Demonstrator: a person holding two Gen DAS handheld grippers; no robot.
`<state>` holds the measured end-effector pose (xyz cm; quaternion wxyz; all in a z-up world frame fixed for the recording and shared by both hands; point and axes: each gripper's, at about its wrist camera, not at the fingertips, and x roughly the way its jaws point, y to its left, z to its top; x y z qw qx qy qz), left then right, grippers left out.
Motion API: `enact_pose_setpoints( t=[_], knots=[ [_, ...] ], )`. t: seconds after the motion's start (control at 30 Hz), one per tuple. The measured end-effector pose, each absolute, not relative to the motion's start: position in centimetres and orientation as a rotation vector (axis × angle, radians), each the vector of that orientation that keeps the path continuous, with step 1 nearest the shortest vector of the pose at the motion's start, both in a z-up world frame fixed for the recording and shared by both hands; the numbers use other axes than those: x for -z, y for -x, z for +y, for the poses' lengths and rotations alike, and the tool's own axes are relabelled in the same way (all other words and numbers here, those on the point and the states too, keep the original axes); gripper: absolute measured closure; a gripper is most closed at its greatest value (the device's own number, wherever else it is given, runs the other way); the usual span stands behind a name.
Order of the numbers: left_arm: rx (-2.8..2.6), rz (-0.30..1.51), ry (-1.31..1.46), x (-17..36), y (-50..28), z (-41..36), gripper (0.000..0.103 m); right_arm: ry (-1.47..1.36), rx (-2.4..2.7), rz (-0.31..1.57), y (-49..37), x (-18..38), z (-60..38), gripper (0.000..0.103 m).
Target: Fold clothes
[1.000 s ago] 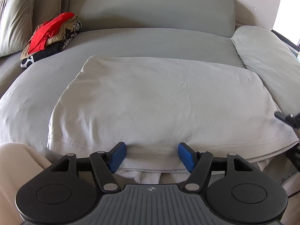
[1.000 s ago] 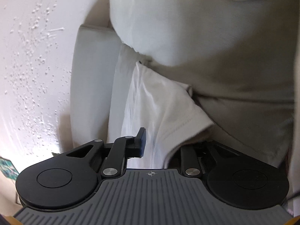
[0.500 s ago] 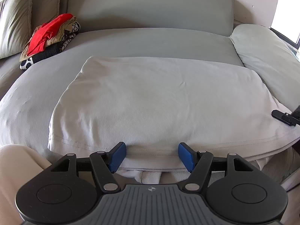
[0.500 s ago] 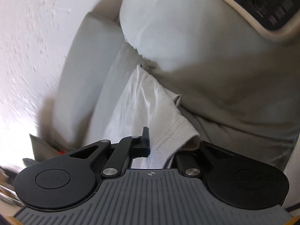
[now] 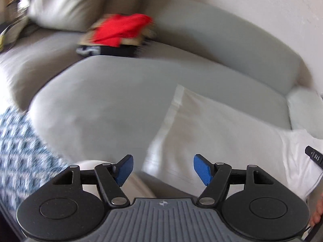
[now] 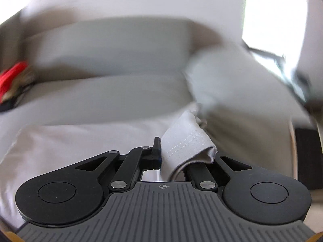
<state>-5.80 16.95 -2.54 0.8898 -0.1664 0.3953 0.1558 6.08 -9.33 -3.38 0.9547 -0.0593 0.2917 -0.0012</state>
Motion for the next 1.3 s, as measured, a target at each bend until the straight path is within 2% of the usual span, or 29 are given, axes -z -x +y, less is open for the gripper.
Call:
enact_pose_setpoints(
  t=[0.13, 0.33, 0.47, 0.63, 0.8, 1.3],
  knots=[
    [-0.401, 0.807, 0.448, 2.9, 7.4, 20.9, 0.035, 0.327, -0.183, 0.542, -5.2, 3.3, -0.2, 0.100],
    [-0.473, 0.833, 0.525, 4.3, 7.5, 24.0, 0.035, 0.533, -0.408, 0.720, -4.7, 9.6, 8.7, 0.100],
    [-0.465, 0.823, 0.535, 4.4, 7.4, 24.5, 0.035, 0.484, -0.376, 0.714, -5.3, 9.8, 8.5, 0.100],
    [-0.456, 0.820, 0.539, 4.6, 6.7, 24.6, 0.035, 0.260, -0.368, 0.707, -5.1, 6.7, 6.1, 0.100],
    [-0.442, 0.830, 0.552, 5.1, 6.2, 24.7, 0.035, 0.150, -0.396, 0.705, -4.3, 4.9, 6.0, 0.100],
    [-0.477, 0.829, 0.563, 5.1, 6.1, 25.1, 0.034, 0.151, -0.496, 0.756, -3.4, 5.2, 8.5, 0.100]
  ],
)
